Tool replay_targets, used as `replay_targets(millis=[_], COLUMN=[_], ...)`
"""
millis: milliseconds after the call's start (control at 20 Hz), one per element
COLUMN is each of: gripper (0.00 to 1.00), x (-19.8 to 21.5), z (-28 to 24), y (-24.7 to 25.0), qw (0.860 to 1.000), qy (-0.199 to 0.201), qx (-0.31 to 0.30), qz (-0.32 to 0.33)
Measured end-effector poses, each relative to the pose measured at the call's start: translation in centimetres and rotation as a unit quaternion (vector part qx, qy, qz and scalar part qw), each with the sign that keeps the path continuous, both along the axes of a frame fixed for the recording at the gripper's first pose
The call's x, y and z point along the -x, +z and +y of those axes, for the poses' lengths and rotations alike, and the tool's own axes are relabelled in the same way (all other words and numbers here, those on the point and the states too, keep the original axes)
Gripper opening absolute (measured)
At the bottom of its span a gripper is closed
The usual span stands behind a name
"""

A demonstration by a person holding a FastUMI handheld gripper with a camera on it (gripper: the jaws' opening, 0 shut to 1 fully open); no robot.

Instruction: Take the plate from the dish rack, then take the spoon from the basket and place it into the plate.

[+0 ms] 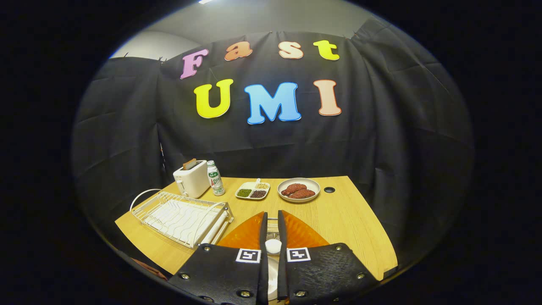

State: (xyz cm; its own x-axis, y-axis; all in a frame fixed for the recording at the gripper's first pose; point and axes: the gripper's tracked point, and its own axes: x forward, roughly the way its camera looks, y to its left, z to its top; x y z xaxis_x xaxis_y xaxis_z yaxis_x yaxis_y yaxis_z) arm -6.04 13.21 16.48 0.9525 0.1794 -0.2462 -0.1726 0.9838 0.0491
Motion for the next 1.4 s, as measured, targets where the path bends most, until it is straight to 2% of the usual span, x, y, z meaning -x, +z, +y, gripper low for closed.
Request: replay_targets(millis=[650, 1000, 1400], gripper=[0.08, 0.08, 0.09], x=[2.9, 2.0, 0.4], z=[4.4, 7.3, 9.8], y=[-4.6, -6.7, -8.9], qw=[0.996, 0.992, 0.985], qy=[0.018, 0.051, 0.071], qx=[0.033, 0.045, 0.062], qz=[0.078, 0.110, 0.143])
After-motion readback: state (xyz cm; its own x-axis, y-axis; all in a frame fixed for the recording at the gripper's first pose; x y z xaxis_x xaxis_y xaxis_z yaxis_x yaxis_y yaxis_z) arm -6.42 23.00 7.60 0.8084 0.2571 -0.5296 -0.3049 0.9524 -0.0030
